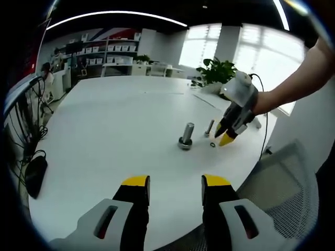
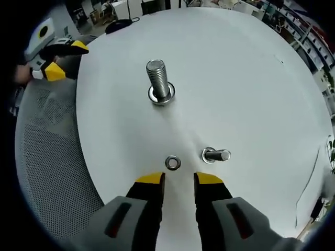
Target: Place the washer onto the threaded stud by aligning its center hole with the stud, sliding it down to the base, and recovering from edge contact or off-axis alignment until the washer reaches the visible bottom stop.
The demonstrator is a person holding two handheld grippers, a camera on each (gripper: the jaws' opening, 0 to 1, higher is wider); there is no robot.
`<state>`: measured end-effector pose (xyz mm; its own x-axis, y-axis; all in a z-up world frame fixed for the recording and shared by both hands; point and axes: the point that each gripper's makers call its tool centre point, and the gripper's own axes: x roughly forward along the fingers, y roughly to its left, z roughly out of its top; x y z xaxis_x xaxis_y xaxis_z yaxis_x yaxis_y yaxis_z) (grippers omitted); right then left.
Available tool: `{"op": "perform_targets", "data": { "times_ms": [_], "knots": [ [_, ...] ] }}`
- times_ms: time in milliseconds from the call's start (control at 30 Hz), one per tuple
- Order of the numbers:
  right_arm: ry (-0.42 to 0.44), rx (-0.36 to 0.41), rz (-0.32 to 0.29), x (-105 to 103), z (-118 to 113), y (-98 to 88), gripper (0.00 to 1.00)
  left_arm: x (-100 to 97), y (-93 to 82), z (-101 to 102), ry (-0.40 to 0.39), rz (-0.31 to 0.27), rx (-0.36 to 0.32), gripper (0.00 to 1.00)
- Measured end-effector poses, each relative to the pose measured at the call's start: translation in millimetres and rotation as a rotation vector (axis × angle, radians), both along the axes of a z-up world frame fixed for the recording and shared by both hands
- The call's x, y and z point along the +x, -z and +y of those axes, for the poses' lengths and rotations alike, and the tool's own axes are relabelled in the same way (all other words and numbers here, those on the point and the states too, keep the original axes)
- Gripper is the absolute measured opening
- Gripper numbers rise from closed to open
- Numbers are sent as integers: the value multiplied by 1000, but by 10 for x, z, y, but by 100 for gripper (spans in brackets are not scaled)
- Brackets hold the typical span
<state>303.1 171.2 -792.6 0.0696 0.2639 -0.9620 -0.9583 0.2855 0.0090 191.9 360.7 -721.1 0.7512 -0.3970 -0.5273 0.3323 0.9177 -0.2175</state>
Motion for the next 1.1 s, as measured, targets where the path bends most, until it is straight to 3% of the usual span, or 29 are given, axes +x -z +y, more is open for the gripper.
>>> {"op": "perform_targets", "data": {
  "times_ms": [700, 1100],
  "knots": [
    [-7, -25, -2, -74, 78, 82, 24, 8, -19, 10, -6, -10, -10, 39],
    [6, 5, -21, -59, 88, 78, 24, 0, -2, -12, 7, -3, -9, 39]
  ]
}}
